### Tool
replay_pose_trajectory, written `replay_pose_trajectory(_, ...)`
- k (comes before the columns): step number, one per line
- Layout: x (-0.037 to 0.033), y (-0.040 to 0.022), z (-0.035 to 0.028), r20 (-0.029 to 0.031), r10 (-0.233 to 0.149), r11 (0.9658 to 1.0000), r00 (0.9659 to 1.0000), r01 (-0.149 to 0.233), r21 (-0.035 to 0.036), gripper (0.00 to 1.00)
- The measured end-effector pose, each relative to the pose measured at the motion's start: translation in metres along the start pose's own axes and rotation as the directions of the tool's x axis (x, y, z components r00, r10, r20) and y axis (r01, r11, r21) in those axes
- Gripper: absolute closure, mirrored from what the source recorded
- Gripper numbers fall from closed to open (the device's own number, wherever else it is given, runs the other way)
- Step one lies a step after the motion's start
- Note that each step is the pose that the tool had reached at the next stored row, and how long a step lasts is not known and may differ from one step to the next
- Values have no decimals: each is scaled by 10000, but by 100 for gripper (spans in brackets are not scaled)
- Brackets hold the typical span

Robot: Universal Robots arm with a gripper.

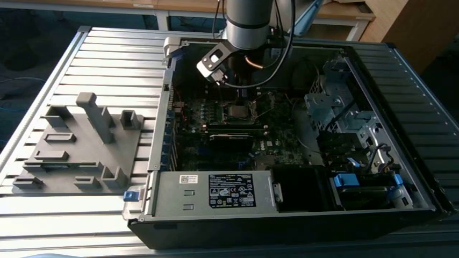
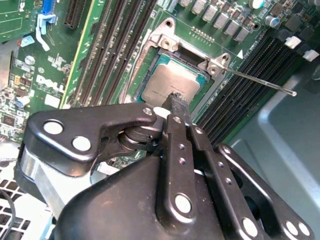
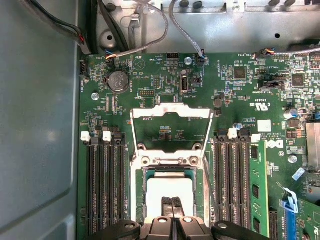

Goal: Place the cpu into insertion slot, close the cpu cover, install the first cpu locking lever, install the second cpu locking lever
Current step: 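Close the cpu cover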

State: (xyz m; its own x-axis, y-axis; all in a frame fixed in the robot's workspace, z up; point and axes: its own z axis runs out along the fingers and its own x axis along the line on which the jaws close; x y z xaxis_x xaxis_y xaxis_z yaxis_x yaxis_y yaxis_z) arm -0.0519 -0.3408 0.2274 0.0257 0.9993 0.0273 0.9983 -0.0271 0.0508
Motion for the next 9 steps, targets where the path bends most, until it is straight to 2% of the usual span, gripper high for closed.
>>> replay_pose_trajectory(9, 1, 2, -29, -2, 0, 10000, 10000, 0, -1, 89)
